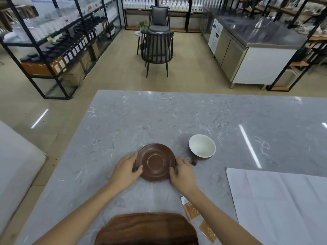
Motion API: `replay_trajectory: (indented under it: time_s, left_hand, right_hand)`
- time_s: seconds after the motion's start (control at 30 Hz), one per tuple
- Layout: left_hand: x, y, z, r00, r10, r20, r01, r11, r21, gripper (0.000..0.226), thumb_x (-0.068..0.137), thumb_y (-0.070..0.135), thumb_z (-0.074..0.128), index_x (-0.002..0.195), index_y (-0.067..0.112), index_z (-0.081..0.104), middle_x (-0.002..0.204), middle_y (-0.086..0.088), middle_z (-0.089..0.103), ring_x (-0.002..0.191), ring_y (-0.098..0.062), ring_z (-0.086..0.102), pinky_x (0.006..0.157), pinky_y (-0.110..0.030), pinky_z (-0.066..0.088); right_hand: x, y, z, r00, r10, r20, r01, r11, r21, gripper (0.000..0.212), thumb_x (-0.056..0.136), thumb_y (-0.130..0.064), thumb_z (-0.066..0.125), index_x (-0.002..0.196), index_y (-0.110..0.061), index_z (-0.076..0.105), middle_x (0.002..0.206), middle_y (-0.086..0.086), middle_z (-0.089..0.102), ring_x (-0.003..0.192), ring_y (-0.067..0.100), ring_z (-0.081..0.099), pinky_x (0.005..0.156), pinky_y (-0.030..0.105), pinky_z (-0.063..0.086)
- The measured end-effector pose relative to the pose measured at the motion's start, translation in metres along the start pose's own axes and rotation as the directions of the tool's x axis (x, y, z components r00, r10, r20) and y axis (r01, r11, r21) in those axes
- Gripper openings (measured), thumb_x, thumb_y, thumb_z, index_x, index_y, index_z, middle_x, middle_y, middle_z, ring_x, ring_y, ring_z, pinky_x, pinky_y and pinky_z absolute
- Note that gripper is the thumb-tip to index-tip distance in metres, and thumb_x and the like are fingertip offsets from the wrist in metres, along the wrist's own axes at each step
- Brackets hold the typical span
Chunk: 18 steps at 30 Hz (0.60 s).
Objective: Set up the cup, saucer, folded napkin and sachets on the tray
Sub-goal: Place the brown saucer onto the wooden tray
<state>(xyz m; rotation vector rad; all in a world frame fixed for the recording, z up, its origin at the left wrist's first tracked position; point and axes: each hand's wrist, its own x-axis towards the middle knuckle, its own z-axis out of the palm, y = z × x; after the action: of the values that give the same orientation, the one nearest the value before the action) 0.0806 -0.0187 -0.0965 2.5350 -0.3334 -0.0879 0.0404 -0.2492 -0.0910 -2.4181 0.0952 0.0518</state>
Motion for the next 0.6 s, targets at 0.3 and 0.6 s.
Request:
replay_trajectory:
  time_s: [0.3,0.6]
  left_hand:
    - [-0.038,0.011,-0.007,0.991,-0.025,-0.133,0.016,0.998,-0.068,0.034,0.090,0.027,0.068,0.124,0.026,0.063,0.077,0.008,0.053,0.082,-0.018,0.054,0.073,-0.033,0.047]
    - [-0.101,0.034,-0.013,0.983,-0.131,-0.127,0.107,0.978,-0.180,0.059,0.092,0.030,0.068,0.146,0.016,0.049,0.082,0.001,0.058,0.077,-0.012,0.059,0.073,-0.030,0.052]
  right_hand:
    - [-0.027,-0.012,-0.008,0.997,-0.056,-0.057,0.061,0.993,0.098,0.039,0.092,-0.008,0.058,0.130,-0.014,0.061,0.085,-0.014,0.054,0.099,0.028,0.063,0.085,0.034,0.052]
    - [-0.086,-0.013,-0.014,0.994,-0.010,-0.106,0.024,0.991,0.132,0.038,0.095,-0.017,0.059,0.132,-0.027,0.060,0.099,-0.005,0.052,0.072,0.004,0.064,0.070,0.007,0.046]
